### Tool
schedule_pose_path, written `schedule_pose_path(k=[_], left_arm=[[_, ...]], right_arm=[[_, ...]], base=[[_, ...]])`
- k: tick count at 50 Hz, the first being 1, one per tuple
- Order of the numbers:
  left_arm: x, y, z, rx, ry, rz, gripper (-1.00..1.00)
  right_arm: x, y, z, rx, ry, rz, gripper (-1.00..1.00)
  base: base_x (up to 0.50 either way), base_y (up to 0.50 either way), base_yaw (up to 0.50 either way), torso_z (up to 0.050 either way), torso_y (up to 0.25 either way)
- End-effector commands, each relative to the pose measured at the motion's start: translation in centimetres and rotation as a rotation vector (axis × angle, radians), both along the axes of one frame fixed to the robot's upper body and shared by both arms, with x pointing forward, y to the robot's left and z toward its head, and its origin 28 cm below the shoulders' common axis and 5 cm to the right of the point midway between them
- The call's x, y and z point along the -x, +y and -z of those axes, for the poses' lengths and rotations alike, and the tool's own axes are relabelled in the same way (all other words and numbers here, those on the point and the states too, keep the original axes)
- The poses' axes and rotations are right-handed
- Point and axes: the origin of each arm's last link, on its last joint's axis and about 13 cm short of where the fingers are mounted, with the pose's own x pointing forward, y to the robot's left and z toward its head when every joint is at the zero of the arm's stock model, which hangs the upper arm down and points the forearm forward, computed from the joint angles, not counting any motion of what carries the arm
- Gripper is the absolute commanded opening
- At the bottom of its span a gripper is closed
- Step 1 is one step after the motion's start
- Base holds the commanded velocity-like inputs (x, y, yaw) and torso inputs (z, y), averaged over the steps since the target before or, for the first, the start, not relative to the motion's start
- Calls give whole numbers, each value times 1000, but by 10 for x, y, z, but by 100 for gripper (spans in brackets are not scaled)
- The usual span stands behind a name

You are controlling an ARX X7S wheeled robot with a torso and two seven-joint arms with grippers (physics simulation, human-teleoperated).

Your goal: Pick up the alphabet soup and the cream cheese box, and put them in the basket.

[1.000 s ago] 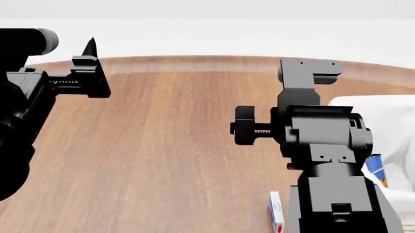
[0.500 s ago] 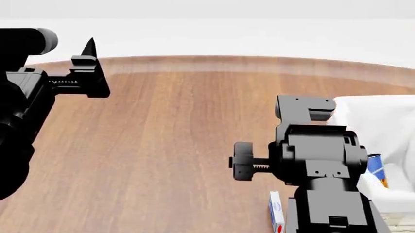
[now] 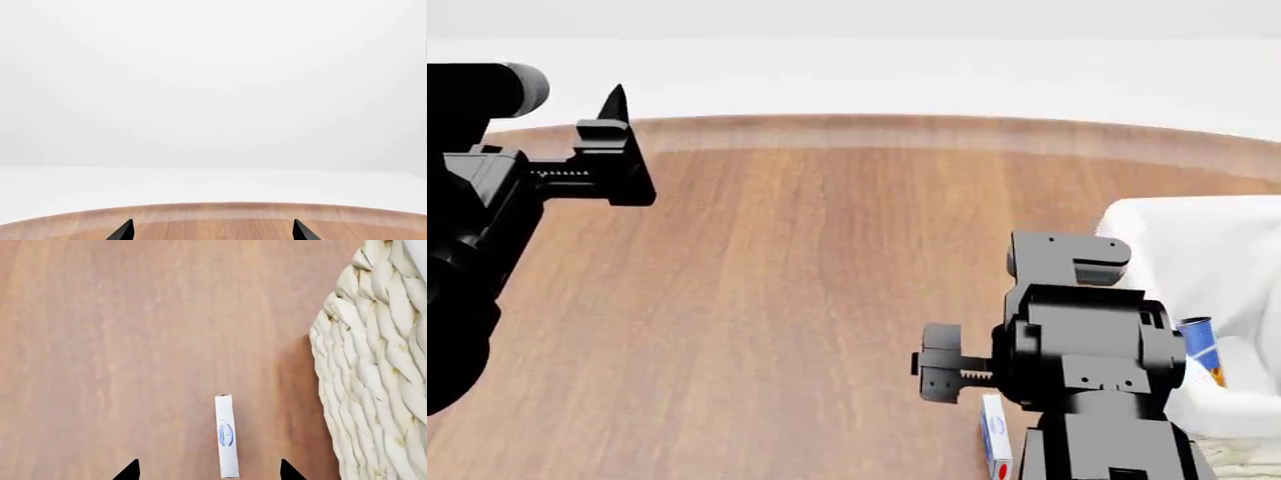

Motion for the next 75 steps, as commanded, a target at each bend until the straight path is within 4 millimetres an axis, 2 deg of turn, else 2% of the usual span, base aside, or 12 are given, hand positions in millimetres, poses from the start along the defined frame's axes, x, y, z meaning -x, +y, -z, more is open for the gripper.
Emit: schedule_pose_path(k=[1,8,31,57,58,75], left_arm=[[0,0,1,6,6,4,100],[2,-1,0,0,-16,7,100],[3,-2,4,-14,-21,31,100],[2,-2,8,-5,-17,36,100],[2,-2,8,-4,-16,35,100],[1,-1,7,-1,-18,32,100]], right_arm=[[4,-3,9,8,28,27,100],[3,-4,7,7,20,37,100],[-3,-4,3,27,-60,16,100],[-2,-4,9,39,-65,8,100],[-2,-4,9,33,-59,1,-100],[-3,-3,8,40,-73,-3,-100]], base=[[0,0,0,0,0],[0,0,0,0,0],[0,0,0,0,-247],[0,0,0,0,-44],[0,0,0,0,0],[0,0,0,0,0]])
